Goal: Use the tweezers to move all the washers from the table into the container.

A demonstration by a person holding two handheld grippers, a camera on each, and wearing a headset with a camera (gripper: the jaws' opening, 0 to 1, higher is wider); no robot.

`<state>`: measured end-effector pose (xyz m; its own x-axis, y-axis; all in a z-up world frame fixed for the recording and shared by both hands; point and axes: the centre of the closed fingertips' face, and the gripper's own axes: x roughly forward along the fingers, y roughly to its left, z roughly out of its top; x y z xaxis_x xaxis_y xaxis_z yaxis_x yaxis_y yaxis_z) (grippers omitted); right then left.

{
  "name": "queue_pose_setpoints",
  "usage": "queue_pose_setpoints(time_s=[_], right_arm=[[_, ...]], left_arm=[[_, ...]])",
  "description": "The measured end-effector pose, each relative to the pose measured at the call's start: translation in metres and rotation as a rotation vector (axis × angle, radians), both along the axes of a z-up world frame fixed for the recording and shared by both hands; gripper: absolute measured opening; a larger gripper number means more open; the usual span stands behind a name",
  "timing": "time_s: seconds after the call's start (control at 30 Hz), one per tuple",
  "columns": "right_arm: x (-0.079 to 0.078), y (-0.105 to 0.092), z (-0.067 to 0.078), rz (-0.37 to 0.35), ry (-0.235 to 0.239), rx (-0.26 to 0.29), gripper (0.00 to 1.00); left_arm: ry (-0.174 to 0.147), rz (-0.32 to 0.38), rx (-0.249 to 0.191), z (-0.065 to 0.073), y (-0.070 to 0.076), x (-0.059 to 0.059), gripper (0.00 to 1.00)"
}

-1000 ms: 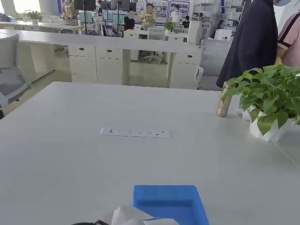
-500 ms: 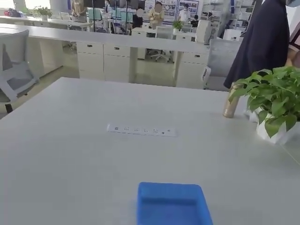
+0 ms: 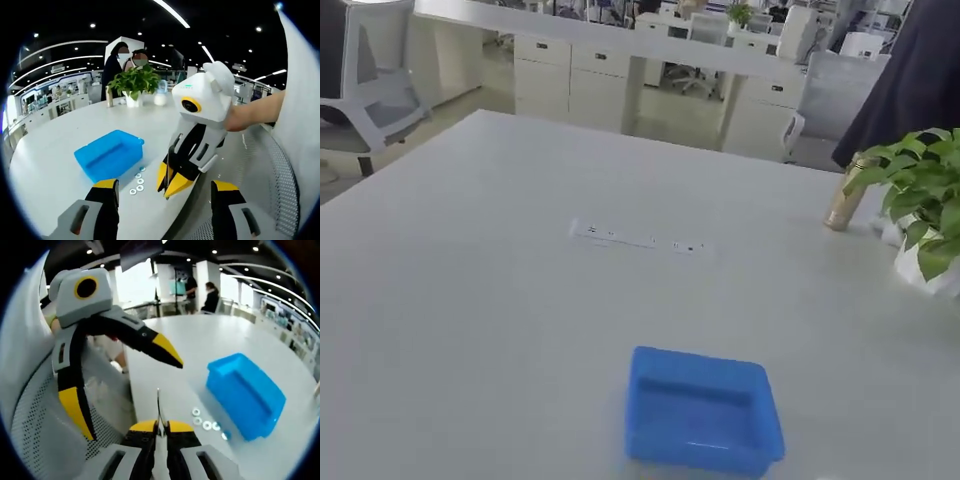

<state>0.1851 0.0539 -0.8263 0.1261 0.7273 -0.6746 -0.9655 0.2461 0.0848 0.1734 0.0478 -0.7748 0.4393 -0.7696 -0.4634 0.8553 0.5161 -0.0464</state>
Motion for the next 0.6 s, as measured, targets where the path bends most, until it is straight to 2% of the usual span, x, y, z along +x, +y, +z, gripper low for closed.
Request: queue_pose_setpoints(time_s=[0.07,0.2,0.27,0.3,0.37,0.4,0.47,0.6], right_arm=[[0.003,0.001,-0.001,0.006,-0.004,-0.008,0.03],[0.014,0.003,-0.003,-0.018,-0.006,-0.01,0.04],[0.022,0.004,-0.001,-0.036,-0.007,0.008,0.04],[0.027,0.004,0.001,-0.049,-0.008,0.013,0.04],[0.033,0.003,0.001,-0.047,-0.028,-0.003,0.04],[0.037,0.004,0.002,-0.05,-0.036,-0.01,0.04],[0.042,0.003,0.003,-0.056,-0.039,-0.007,0.05],[0.052,0.004,0.007,-0.072,-0.035,0.018,0.05]], left_arm=[[-0.012,0.058,-0.025,0.004,0.006,0.009,0.76],[-0.027,0.156,-0.151,0.021,0.015,0.025,0.78],[0.0,0.208,-0.222,0.025,0.022,0.03,0.8],[0.033,0.237,-0.268,0.026,0.025,0.033,0.81],[0.073,0.274,-0.314,0.028,0.029,0.036,0.84],[0.071,0.279,-0.317,0.028,0.029,0.037,0.87],[0.031,0.263,-0.313,0.033,0.027,0.036,0.88],[-0.02,0.211,-0.221,0.028,0.021,0.03,0.87]])
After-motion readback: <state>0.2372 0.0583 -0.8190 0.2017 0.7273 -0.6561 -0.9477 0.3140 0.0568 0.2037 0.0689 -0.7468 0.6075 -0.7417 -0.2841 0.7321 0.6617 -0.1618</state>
